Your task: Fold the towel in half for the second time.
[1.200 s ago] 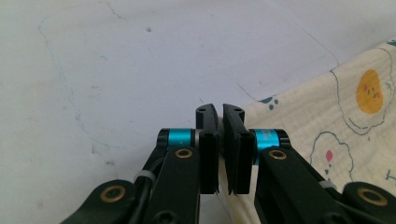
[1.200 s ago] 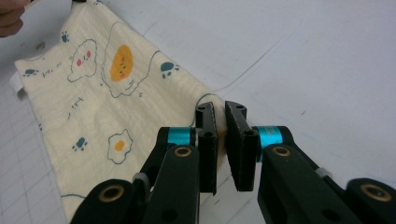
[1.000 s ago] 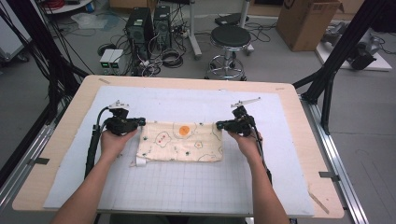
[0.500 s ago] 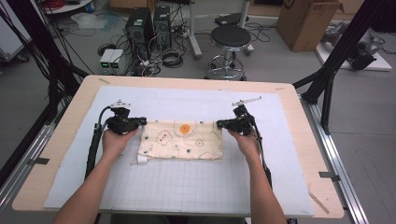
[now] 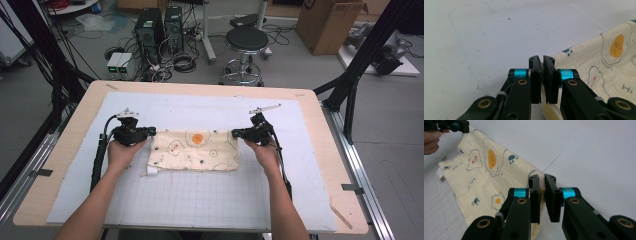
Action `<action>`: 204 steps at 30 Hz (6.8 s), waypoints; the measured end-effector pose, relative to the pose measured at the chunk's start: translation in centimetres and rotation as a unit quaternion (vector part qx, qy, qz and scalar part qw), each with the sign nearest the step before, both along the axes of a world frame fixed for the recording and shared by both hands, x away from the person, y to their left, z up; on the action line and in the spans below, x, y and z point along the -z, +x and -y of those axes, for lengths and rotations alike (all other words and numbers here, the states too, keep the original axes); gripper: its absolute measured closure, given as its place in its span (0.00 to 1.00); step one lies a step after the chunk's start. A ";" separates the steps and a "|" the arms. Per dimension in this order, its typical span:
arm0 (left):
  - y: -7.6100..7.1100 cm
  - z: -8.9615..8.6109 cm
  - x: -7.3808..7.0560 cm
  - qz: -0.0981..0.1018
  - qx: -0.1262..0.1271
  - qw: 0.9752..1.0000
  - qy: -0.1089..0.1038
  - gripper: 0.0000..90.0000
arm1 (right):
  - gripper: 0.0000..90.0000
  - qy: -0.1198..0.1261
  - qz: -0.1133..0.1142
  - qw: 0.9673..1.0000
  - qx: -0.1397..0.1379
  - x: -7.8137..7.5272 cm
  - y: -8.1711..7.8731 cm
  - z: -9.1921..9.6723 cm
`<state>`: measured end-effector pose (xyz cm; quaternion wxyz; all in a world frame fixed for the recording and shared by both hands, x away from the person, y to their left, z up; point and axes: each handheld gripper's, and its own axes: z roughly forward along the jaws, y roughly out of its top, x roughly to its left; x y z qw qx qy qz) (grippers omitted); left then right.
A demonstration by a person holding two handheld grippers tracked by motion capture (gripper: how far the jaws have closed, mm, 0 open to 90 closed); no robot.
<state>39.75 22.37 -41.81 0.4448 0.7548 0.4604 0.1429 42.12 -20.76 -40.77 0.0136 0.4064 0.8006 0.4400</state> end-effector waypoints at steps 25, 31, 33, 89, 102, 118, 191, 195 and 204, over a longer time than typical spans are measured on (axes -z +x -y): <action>-3.2 -0.6 -0.2 0.025 0.026 0.999 -0.015 0.94 | 0.93 0.008 0.020 0.999 -0.027 -0.4 -3.0 0.3; -4.1 -0.6 -0.1 0.028 0.045 0.999 -0.006 0.94 | 0.93 0.014 0.022 0.999 -0.036 0.2 -3.9 0.6; -4.3 -0.7 0.0 0.028 0.048 0.998 -0.005 0.94 | 0.93 0.014 0.022 0.999 -0.040 0.1 -4.2 0.7; -7.5 3.8 1.7 0.004 0.155 0.985 0.069 0.94 | 0.91 -0.036 0.024 0.992 -0.117 2.0 -8.5 -5.1; -8.0 2.3 2.1 0.010 0.141 0.988 0.067 0.91 | 0.91 -0.070 0.030 0.992 -0.103 2.8 -8.7 -3.2; -6.6 1.1 0.7 0.026 0.099 0.994 0.043 0.85 | 0.83 -0.044 0.077 0.994 -0.061 1.1 -7.8 -1.2; -9.4 -1.1 -0.1 0.067 0.077 0.995 0.001 0.38 | 0.16 -0.022 0.123 0.991 0.046 0.3 -9.6 1.1; -9.4 -1.1 -0.1 0.067 0.078 0.995 0.002 0.36 | 0.14 -0.024 0.123 0.991 0.052 0.3 -9.7 1.2; -9.6 -1.2 -0.3 0.071 0.074 0.995 0.011 0.35 | 0.14 -0.027 0.125 0.990 0.056 0.2 -10.0 1.4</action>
